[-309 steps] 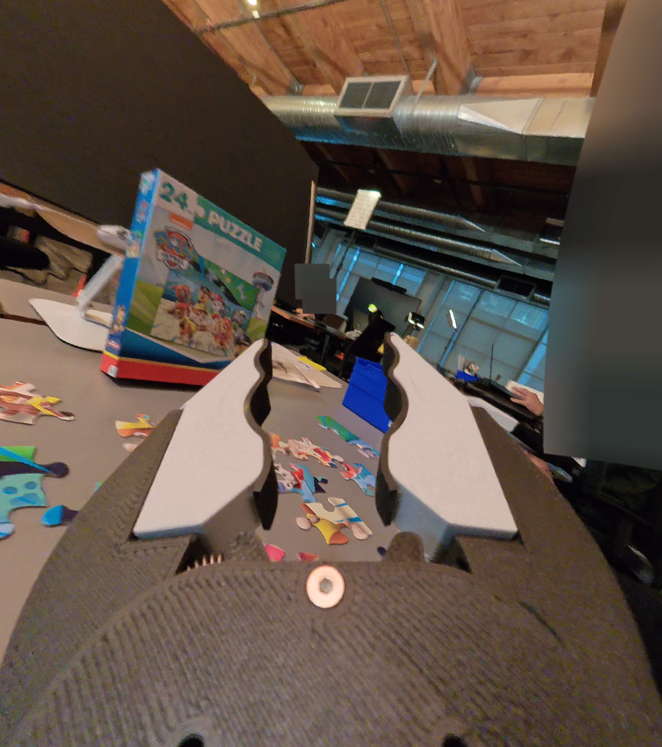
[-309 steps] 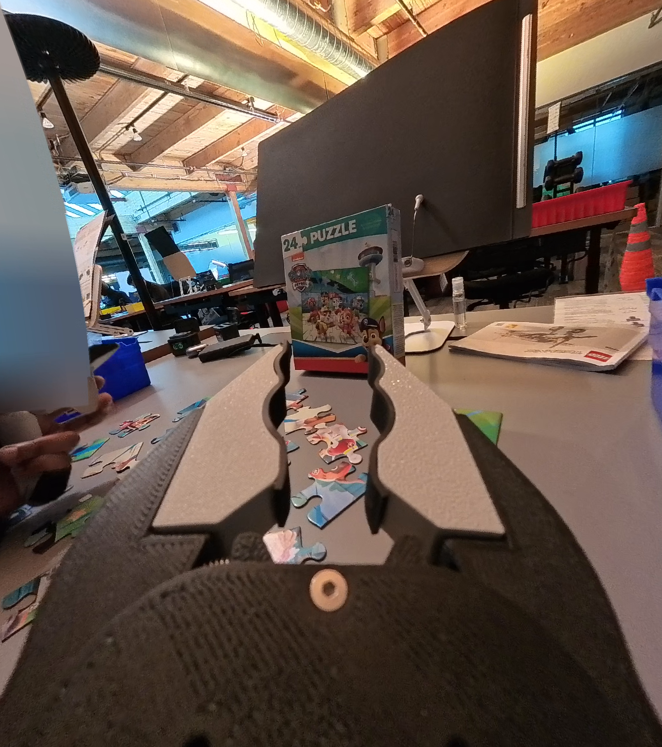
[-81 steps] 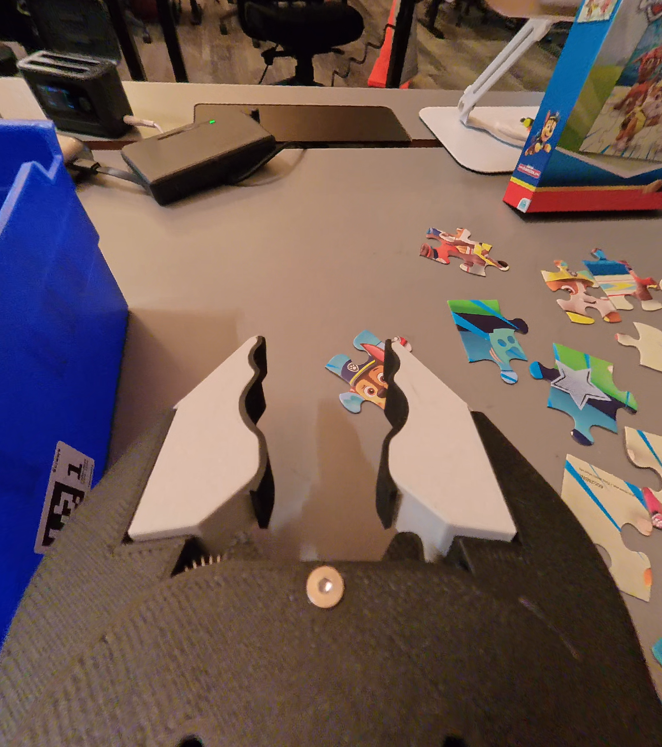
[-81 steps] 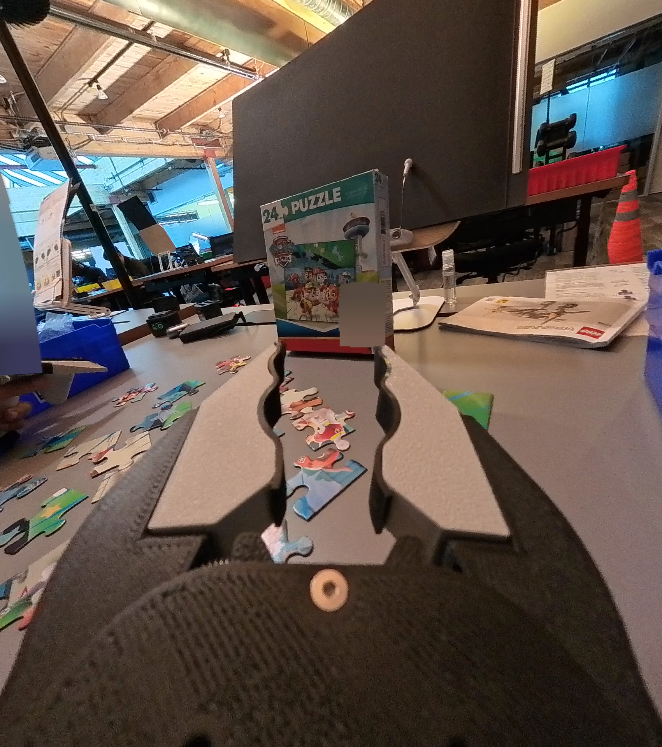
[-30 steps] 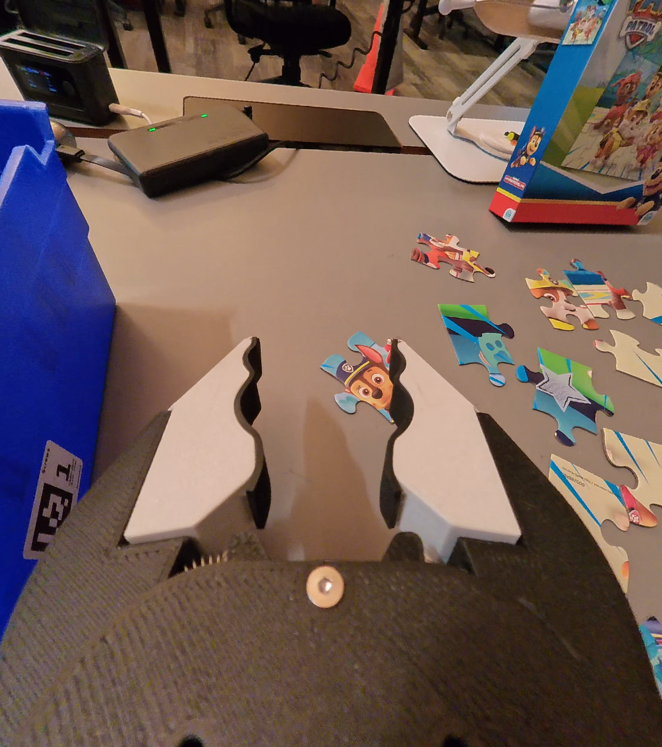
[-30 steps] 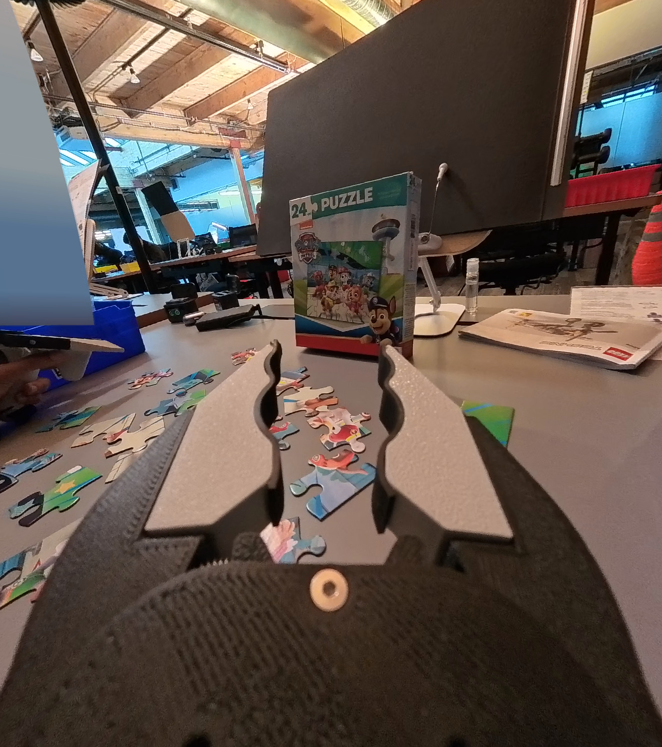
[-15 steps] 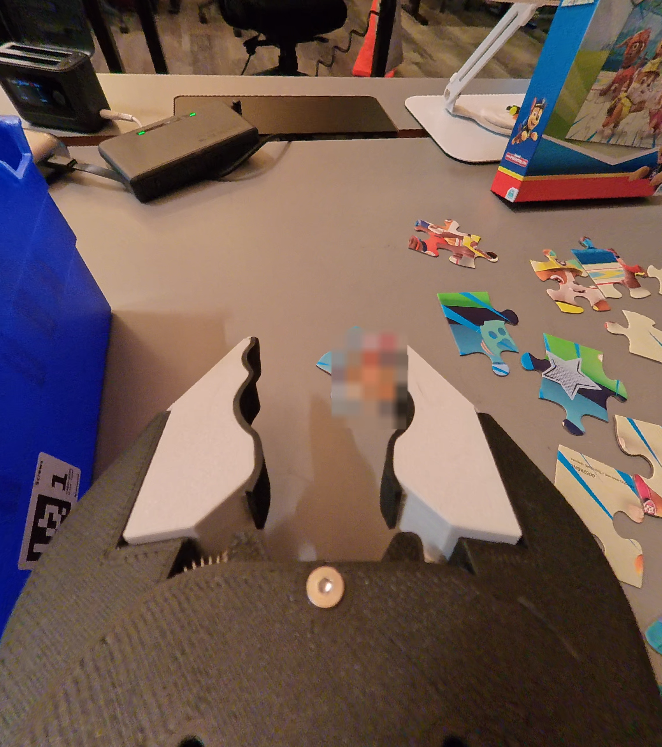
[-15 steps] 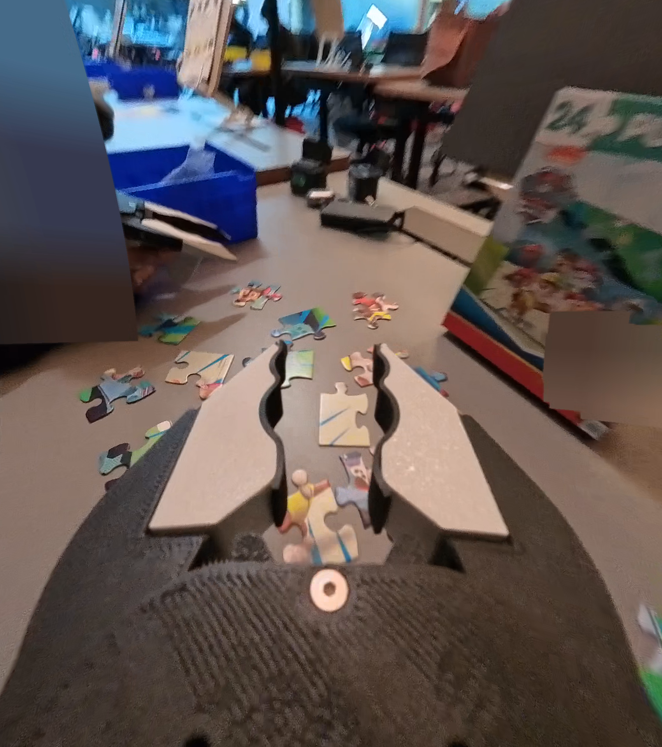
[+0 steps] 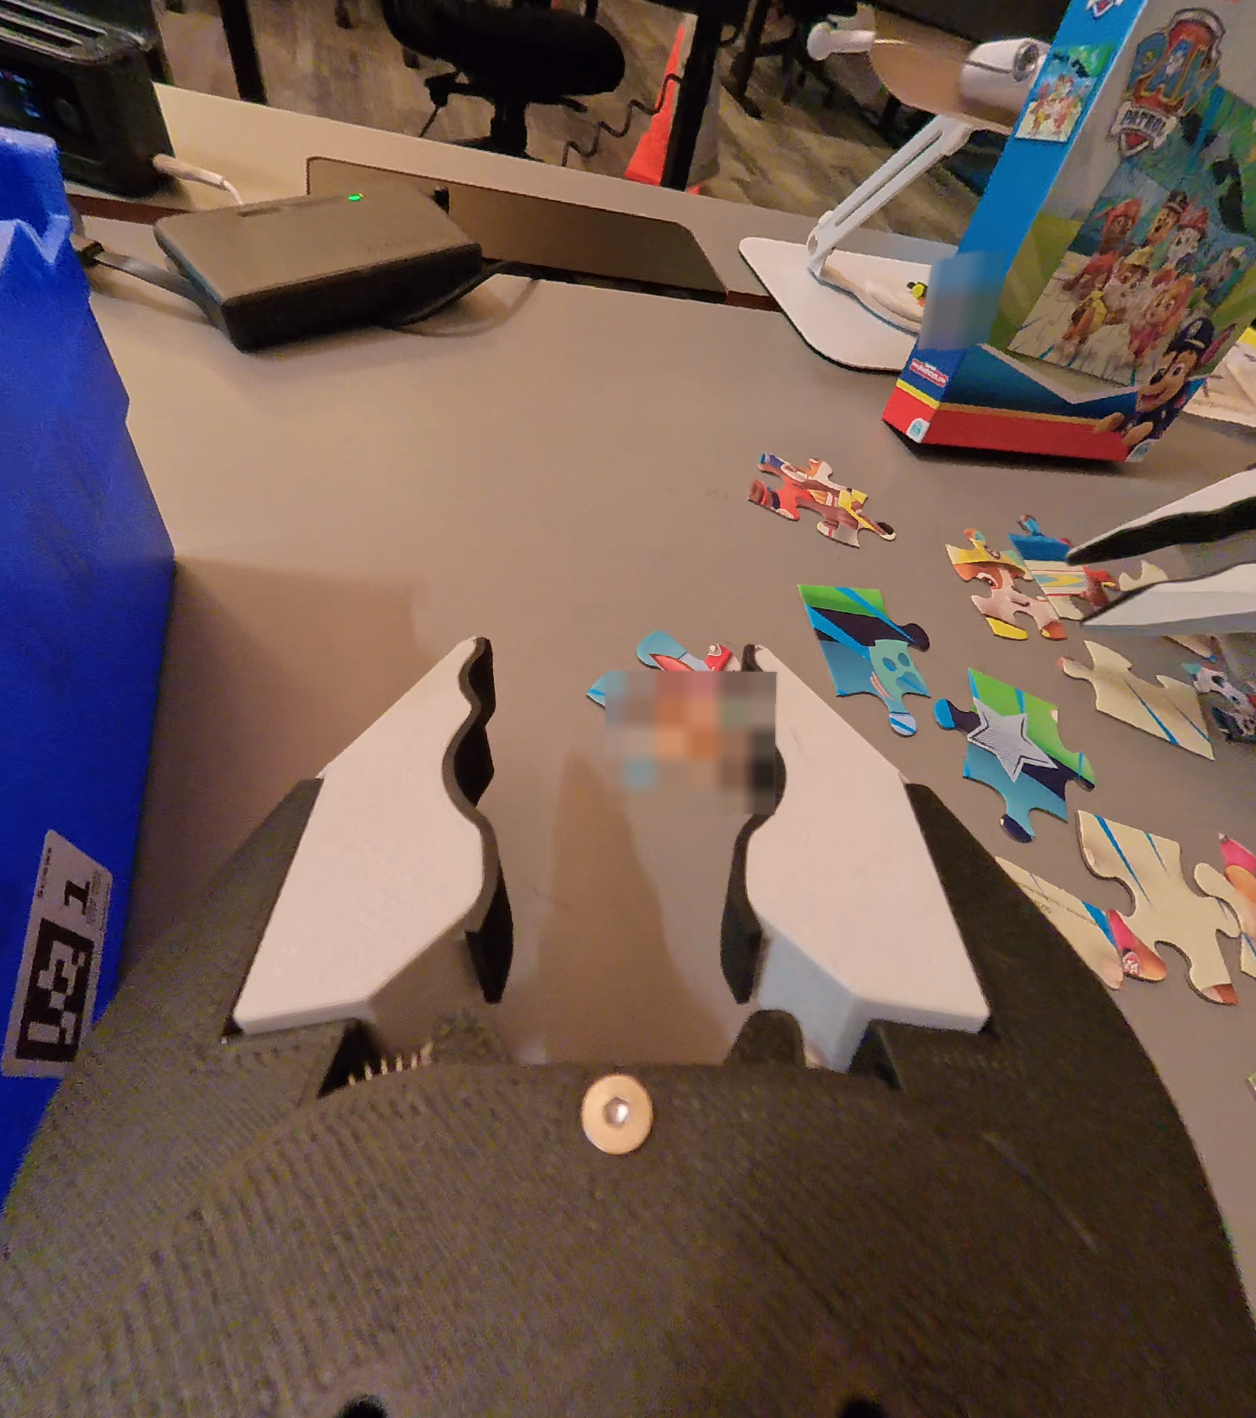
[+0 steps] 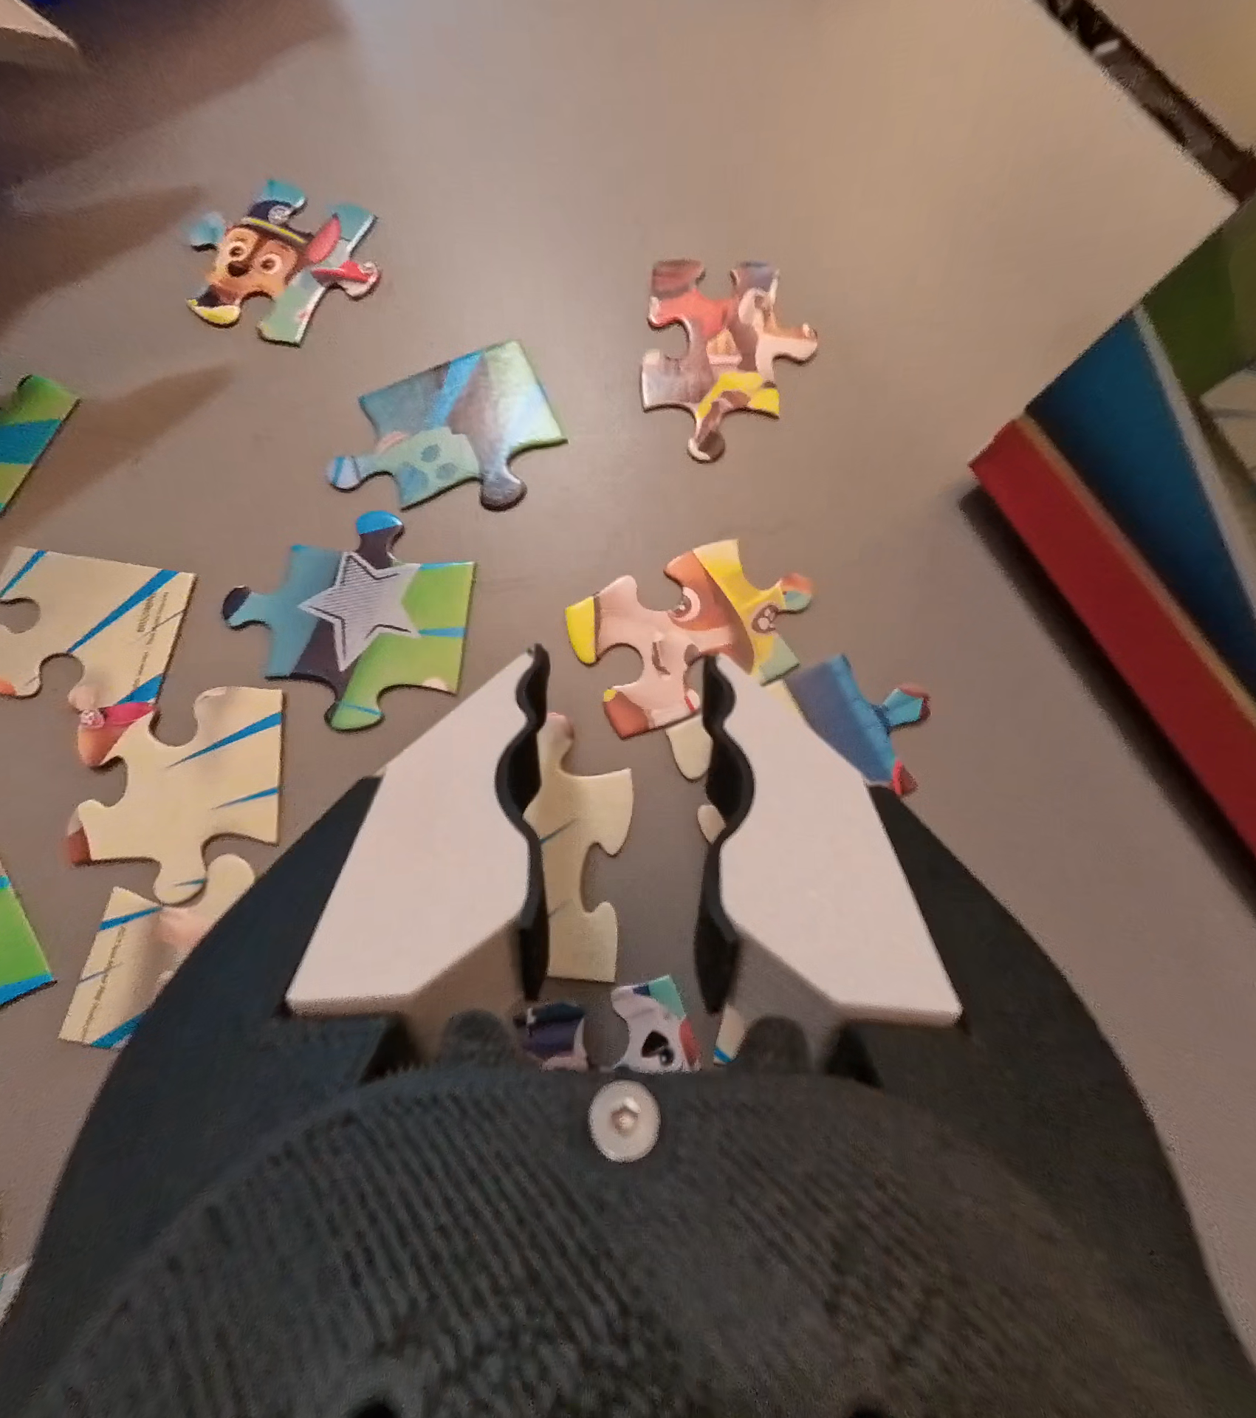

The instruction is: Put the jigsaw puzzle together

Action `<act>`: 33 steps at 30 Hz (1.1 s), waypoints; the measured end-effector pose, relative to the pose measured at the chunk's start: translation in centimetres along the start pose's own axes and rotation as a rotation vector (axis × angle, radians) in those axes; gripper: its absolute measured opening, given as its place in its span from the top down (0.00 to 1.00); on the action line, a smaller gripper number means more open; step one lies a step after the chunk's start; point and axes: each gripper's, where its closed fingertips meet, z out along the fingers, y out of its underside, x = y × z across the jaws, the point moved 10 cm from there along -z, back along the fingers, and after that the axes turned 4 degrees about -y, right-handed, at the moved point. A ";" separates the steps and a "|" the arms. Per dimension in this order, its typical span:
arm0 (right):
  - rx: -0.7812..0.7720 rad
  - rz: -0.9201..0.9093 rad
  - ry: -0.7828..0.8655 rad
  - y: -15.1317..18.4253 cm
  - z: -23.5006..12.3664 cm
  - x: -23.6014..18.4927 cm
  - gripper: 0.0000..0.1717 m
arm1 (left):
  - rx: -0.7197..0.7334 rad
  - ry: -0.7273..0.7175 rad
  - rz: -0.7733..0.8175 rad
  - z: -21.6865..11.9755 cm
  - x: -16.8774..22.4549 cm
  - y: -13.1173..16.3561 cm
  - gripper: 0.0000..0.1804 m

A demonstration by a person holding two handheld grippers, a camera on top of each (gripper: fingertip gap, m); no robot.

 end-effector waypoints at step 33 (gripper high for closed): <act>-0.054 -0.071 0.033 -1.0 1.1 1.0 0.83 | 0.022 0.036 -0.030 -0.2 -0.1 -0.1 0.66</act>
